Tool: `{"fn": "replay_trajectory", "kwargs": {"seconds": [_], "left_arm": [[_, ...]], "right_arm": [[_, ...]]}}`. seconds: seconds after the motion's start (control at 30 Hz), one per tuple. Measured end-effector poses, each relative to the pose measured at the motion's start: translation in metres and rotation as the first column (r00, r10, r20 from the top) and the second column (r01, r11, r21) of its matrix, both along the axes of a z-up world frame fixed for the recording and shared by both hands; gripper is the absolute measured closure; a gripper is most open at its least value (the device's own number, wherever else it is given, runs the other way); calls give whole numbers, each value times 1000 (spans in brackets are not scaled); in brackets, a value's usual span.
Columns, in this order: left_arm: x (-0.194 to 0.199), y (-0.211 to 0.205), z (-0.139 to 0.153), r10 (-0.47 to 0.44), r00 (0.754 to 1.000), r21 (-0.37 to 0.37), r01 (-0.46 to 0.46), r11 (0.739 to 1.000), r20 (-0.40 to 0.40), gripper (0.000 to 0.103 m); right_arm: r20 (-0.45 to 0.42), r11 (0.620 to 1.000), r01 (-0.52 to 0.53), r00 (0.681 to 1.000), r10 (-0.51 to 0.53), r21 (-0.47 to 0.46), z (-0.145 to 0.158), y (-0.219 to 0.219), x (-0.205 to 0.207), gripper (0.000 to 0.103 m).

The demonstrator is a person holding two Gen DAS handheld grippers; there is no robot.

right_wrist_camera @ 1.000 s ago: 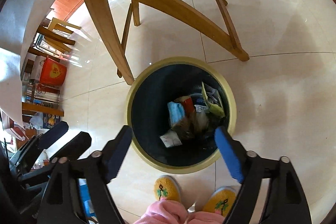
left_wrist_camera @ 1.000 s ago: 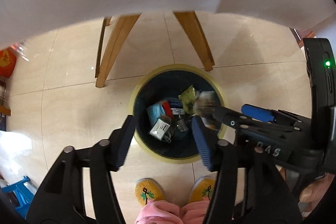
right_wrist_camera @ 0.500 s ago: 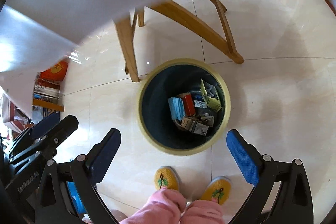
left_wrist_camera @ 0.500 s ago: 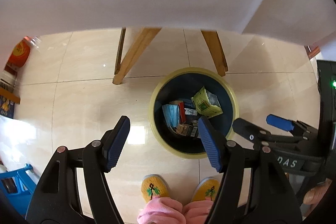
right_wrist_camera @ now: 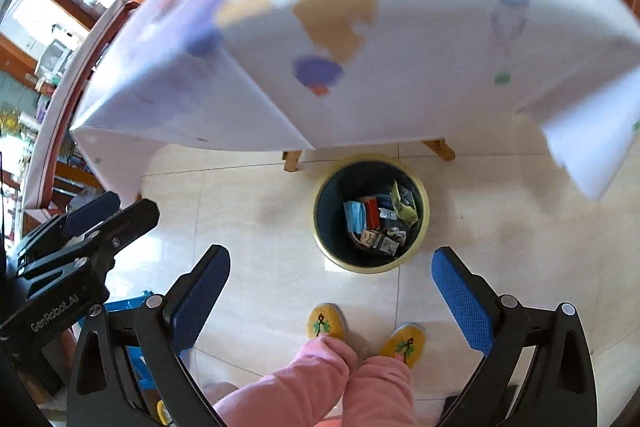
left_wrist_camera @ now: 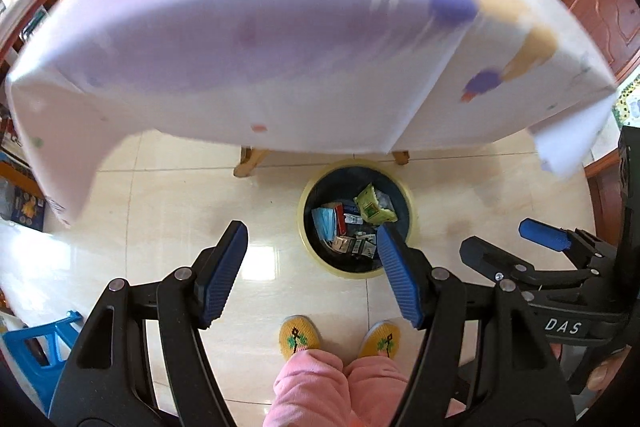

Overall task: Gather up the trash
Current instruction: 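Raise both open tools back above the table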

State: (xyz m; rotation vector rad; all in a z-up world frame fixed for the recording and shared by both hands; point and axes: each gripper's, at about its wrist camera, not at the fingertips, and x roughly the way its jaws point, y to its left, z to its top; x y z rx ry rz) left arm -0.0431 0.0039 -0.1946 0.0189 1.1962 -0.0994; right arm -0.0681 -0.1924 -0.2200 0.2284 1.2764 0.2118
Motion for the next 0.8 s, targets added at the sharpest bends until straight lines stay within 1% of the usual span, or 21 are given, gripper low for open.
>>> {"fn": "replay_trajectory", "kwargs": {"seconds": [0.07, 0.17, 0.27, 0.37, 0.5, 0.63, 0.7, 0.8], "left_arm": [[-3, 2, 24, -6, 1000, -3, 6, 1000, 2, 39], [-7, 5, 53, -13, 1000, -5, 13, 1000, 10, 38], [-9, 7, 86, -19, 999, -6, 19, 1000, 29, 34], [-10, 11, 116, -34, 998, -1, 35, 999, 47, 33], [-11, 14, 157, -52, 995, 3, 52, 999, 83, 33], [-6, 20, 193, -66, 989, 6, 66, 998, 131, 32], [-1, 23, 208, -71, 985, 3, 71, 997, 156, 32], [8, 29, 230, -72, 979, -1, 73, 997, 188, 30]], "right_arm": [[9, 1000, -10, 1000, 10, -14, 23, 3, -4, 1], [3, 999, -25, 1000, 25, -44, 49, 7, -10, 1], [15, 997, -46, 999, 47, -66, 78, 12, -16, 1], [39, 994, -58, 997, 62, -88, 109, 17, -18, 1], [98, 992, -62, 993, 73, -114, 153, 22, -18, 1], [177, 989, -42, 982, 66, -139, 197, 24, -9, 1], [207, 989, -31, 977, 61, -145, 208, 26, -3, 1], [258, 988, -19, 964, 58, -152, 233, 26, 10, 1]]}}
